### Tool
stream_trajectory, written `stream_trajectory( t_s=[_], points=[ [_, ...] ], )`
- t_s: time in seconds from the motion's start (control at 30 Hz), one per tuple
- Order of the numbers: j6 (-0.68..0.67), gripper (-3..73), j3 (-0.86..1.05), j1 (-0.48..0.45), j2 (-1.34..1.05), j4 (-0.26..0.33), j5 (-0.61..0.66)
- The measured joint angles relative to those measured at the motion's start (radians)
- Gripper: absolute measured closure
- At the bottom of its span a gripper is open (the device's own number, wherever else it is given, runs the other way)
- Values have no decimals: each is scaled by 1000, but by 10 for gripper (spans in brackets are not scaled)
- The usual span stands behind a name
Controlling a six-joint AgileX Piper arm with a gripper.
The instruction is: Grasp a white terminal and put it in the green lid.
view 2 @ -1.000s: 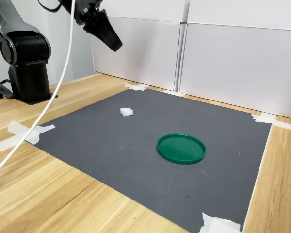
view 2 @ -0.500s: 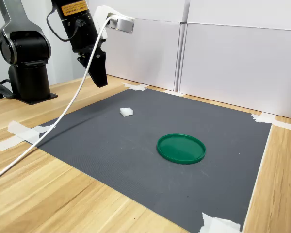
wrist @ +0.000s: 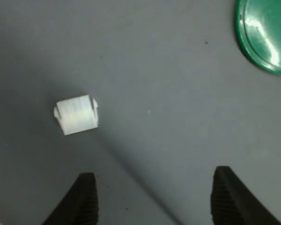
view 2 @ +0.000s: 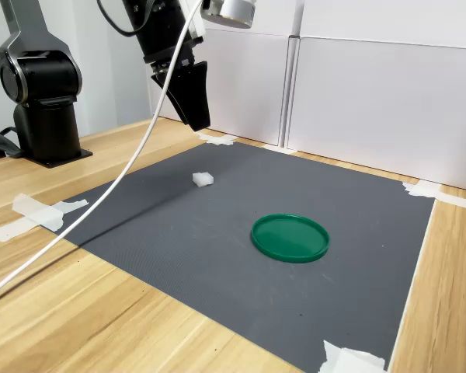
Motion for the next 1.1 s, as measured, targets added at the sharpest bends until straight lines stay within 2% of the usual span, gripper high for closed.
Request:
stream_trajectory(
  t_s=[0.17, 0.3, 1.1],
  points=[
    [68, 91, -45, 146, 74, -90, 97],
    [153, 91, -65, 221, 129, -149, 110],
    [163, 106, -69, 238, 338, -169, 65]
  ],
)
